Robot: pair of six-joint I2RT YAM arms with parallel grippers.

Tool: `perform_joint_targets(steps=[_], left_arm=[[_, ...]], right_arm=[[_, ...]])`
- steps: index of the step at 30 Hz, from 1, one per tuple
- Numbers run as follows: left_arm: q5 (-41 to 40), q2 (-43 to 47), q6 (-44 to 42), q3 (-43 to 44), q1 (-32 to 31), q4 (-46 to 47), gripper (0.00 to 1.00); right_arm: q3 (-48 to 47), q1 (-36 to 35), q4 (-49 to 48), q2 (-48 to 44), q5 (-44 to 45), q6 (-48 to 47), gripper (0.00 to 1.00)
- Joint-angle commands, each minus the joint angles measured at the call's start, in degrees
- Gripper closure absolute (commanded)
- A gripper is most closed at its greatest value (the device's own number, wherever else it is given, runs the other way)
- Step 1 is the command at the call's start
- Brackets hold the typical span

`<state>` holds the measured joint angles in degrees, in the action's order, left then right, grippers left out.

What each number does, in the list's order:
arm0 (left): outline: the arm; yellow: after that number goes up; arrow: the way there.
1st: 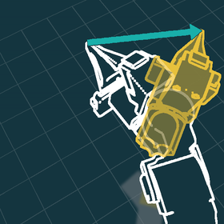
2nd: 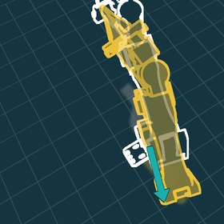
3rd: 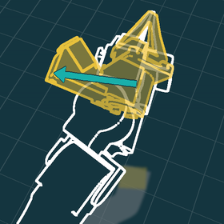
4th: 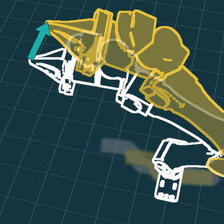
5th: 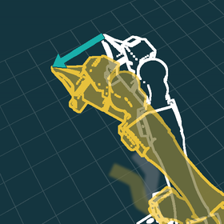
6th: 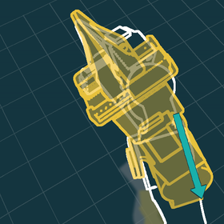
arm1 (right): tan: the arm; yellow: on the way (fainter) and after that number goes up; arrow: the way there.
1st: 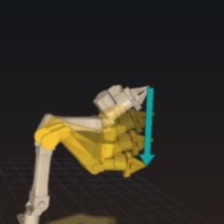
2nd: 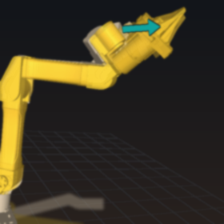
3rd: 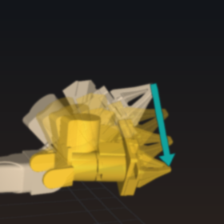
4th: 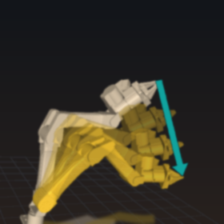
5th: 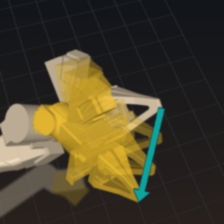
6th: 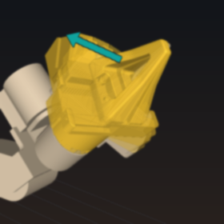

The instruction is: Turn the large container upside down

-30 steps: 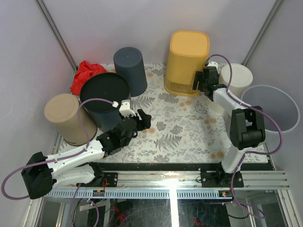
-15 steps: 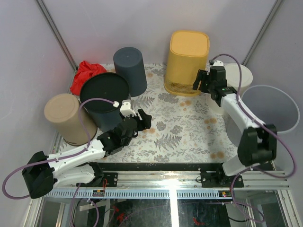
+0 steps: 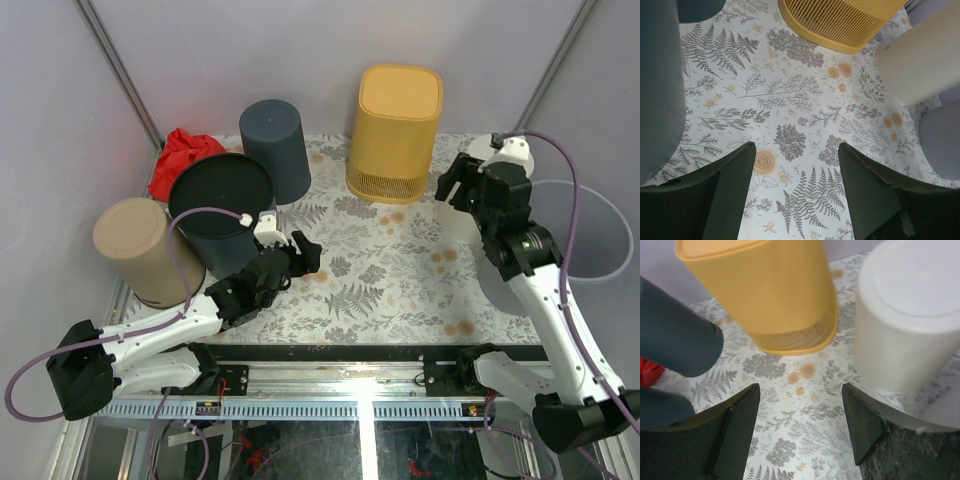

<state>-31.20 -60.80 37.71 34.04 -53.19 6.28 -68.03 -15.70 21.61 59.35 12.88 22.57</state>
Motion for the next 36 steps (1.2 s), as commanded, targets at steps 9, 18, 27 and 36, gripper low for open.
perform_joint_targets(steps=[9,18,27,36], left_arm=[[0.6,-0.2,0.5,-0.6,0.5,3.7,0.33],[0.6,-0.3,0.3,-0.6,0.5,3.7,0.33],[1.1,-0.8,0.2,-0.2,0.6,3.7,0.33],[1.5,-1.2,0.3,0.0,0.6,3.5,0.33]], right_arm=[[0.6,0.1,15.0,-6.2,22.1,-0.7,0.25],[3.1,0.2,15.2,-6.8,28.5,-2.0,0.22],[6.9,1.5,14.4,-5.3,29.4,-1.7,0.17],[8.9,2.0,12.4,-4.5,28.3,-1.3,0.47]])
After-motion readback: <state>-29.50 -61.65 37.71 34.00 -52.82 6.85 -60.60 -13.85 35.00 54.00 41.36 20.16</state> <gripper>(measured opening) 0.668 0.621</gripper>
